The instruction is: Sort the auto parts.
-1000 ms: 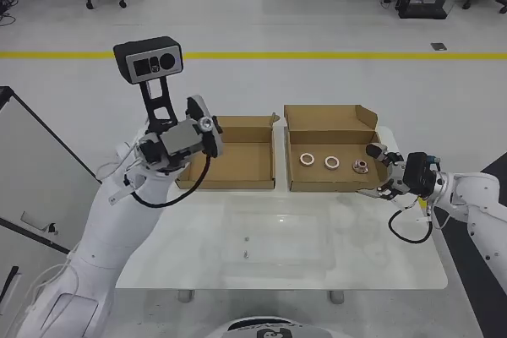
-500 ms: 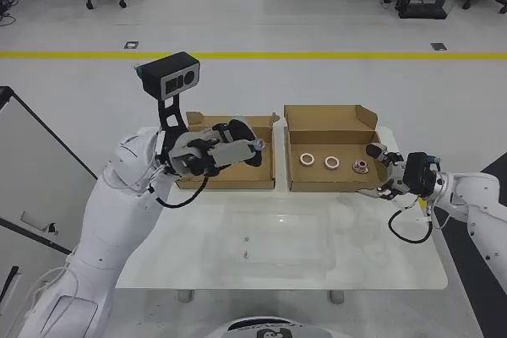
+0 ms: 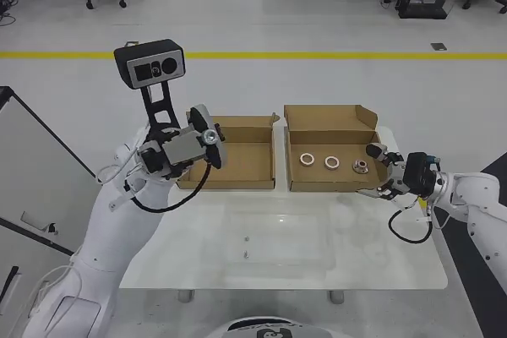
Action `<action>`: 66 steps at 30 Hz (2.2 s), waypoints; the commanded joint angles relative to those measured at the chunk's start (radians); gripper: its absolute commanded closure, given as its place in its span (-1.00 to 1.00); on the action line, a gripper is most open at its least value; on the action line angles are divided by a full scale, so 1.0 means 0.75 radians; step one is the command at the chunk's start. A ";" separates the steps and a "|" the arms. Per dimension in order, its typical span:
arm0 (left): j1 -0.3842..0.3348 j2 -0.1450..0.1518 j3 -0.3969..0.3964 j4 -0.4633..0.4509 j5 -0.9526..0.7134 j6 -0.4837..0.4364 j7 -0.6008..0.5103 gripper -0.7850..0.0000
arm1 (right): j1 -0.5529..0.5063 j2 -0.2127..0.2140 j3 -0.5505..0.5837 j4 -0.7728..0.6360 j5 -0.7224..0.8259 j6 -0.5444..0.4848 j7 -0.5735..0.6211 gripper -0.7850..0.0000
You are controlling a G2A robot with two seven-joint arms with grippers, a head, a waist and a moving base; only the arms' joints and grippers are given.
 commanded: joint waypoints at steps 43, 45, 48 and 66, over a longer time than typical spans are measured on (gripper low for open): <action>-0.013 0.070 -0.084 -0.049 1.439 0.824 0.032 1.00 | 0.000 0.000 0.000 0.000 0.000 0.000 -0.002 -1.00; -0.036 0.072 -0.060 -0.028 1.496 0.859 0.002 1.00 | 0.000 0.000 0.000 0.000 0.000 0.000 -0.002 -1.00; -0.074 0.074 -0.019 0.006 1.594 0.901 -0.037 1.00 | 0.000 0.000 0.000 0.000 0.000 0.000 -0.002 -1.00; -0.497 0.001 0.371 0.571 1.924 0.936 -0.167 1.00 | 0.000 0.000 0.000 0.000 0.000 0.000 -0.002 -1.00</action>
